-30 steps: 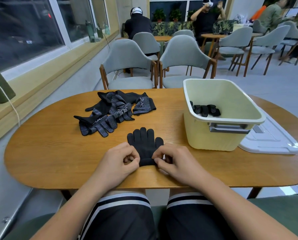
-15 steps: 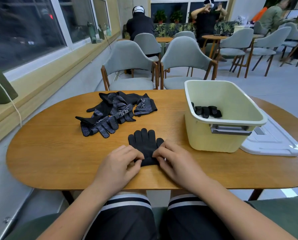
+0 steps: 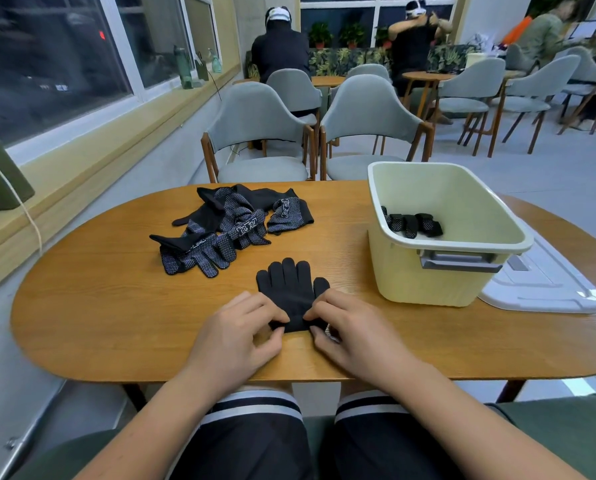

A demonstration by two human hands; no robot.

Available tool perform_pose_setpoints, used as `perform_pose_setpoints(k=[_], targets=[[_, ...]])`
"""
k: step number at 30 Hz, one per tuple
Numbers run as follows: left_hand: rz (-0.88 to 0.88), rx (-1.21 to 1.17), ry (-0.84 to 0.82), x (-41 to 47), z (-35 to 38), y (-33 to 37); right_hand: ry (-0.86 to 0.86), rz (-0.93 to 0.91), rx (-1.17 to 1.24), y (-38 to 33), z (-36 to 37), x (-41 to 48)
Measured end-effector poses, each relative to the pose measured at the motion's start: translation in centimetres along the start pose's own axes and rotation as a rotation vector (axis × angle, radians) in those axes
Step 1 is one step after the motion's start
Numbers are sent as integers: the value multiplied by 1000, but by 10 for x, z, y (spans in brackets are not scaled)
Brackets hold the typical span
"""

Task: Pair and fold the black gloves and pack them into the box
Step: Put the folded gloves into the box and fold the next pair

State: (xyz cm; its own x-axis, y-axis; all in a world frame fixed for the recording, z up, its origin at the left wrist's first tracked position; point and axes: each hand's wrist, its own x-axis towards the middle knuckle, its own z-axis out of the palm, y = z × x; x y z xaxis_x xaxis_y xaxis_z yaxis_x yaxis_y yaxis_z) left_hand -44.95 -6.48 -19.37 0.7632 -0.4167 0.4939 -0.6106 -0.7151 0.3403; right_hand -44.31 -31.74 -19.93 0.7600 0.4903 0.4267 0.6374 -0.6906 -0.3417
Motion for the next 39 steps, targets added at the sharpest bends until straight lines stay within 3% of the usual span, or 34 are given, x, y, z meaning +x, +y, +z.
perform_pose_setpoints(k=[8,15,22,29,33,36,39], targets=[[-50,-11,-35,0,1,-1,13,33,30,-1,-1,0],[-179,-141,-112,2,-3,0,-33,77,203,-3,-11,0],[-234,-121,-80,8,1,-1,-35,208,285,5,-9,8],[-232,-71,-34,8,5,-2,-10,274,196,7,-5,9],[-190,-47,5,8,3,0,52,182,217,5,-6,6],[-76,-16,15,6,4,0,75,-13,75,5,-4,3],[-1,16,26,3,4,0,61,-90,-58,5,-1,1]])
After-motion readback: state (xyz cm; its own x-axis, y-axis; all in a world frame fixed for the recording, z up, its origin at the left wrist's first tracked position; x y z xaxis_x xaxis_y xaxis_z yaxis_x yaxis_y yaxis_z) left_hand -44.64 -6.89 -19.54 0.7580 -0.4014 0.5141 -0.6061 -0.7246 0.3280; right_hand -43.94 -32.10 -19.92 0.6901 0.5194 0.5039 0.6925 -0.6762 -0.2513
